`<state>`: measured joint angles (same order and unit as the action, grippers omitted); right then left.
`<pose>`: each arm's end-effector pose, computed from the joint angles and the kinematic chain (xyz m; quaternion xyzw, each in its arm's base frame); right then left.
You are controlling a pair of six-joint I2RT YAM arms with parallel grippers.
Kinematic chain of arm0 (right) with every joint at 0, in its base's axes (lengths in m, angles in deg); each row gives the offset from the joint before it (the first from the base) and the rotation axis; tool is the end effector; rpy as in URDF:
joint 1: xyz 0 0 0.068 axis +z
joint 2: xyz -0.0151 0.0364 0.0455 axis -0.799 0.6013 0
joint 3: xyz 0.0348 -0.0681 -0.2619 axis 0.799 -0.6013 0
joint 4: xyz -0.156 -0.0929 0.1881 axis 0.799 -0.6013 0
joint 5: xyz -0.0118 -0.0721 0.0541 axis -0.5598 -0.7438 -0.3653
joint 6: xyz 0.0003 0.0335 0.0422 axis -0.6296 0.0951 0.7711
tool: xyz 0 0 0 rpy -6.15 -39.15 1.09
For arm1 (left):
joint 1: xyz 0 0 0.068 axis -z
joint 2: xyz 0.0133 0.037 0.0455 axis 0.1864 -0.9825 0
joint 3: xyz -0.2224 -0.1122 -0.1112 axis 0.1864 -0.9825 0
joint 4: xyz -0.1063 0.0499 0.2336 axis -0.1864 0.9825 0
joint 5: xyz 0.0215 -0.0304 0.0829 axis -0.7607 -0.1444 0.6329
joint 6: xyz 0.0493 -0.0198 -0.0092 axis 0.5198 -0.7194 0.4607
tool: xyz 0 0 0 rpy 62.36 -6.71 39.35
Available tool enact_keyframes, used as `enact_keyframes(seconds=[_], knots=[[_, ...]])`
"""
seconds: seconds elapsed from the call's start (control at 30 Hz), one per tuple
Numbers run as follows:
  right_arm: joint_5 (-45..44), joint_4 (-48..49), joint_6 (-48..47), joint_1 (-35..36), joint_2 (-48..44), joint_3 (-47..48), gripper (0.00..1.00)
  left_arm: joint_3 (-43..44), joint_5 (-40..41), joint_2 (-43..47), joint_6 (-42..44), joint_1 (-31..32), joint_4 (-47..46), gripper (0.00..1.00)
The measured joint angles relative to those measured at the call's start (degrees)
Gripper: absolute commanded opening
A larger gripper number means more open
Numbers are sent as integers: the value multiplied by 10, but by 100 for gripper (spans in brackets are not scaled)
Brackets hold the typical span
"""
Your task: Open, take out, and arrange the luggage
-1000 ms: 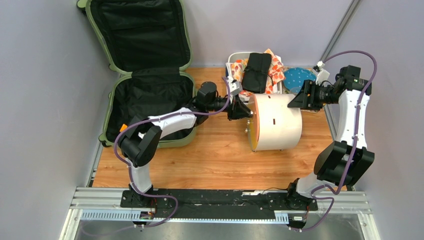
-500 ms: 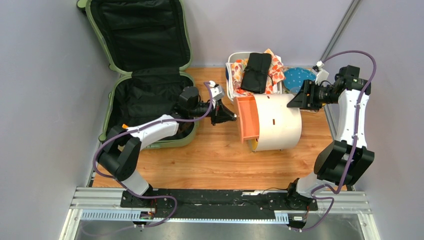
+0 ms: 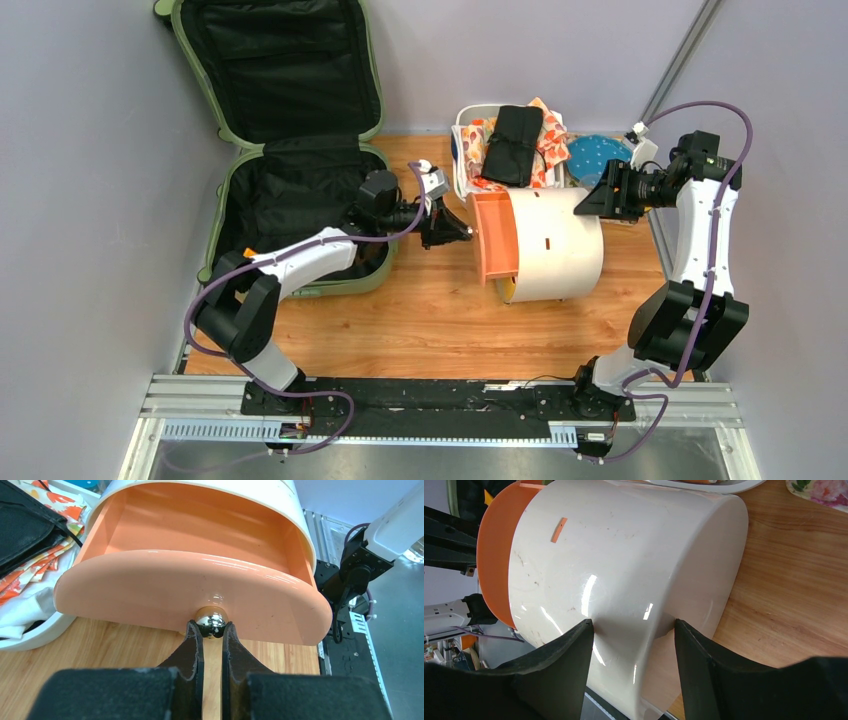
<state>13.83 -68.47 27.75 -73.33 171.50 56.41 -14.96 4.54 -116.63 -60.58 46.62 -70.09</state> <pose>0.2774 -0.0744 0.3568 -0.0587 0.9031 0.3282 0.2707 0.2771 -0.2335 0.2753 0.4278 0.6151 -0.5111 0.4212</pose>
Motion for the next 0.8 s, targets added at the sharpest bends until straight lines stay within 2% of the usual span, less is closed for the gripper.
enact_keyframes(seconds=[0.03, 0.1, 0.13, 0.2, 0.23, 0.37, 0.53, 0.67, 0.8], knots=[[0, 0, 0, 0, 0, 0, 61, 3, 1, -1, 0, 0, 3, 28], [0, 0, 0, 0, 0, 0, 61, 7, 2, -2, 5, -1, 10, 44], [0, 0, 0, 0, 0, 0, 61, 9, 3, -2, 6, -1, 15, 58], [0, 0, 0, 0, 0, 0, 61, 13, 5, -1, 14, -7, 31, 65], [0, 0, 0, 0, 0, 0, 61, 14, 3, 1, 15, -10, 45, 75], [0, 0, 0, 0, 0, 0, 61, 15, -7, 27, 20, -56, 131, 79], [0, 0, 0, 0, 0, 0, 61, 16, 15, 103, 20, -179, 279, 81], [0, 3, 0, 0, -3, -3, 61, 16, 124, 166, 14, -283, 410, 81], [0, 7, 0, 0, -7, -7, 61, -5, 285, 216, -11, -369, 519, 83]])
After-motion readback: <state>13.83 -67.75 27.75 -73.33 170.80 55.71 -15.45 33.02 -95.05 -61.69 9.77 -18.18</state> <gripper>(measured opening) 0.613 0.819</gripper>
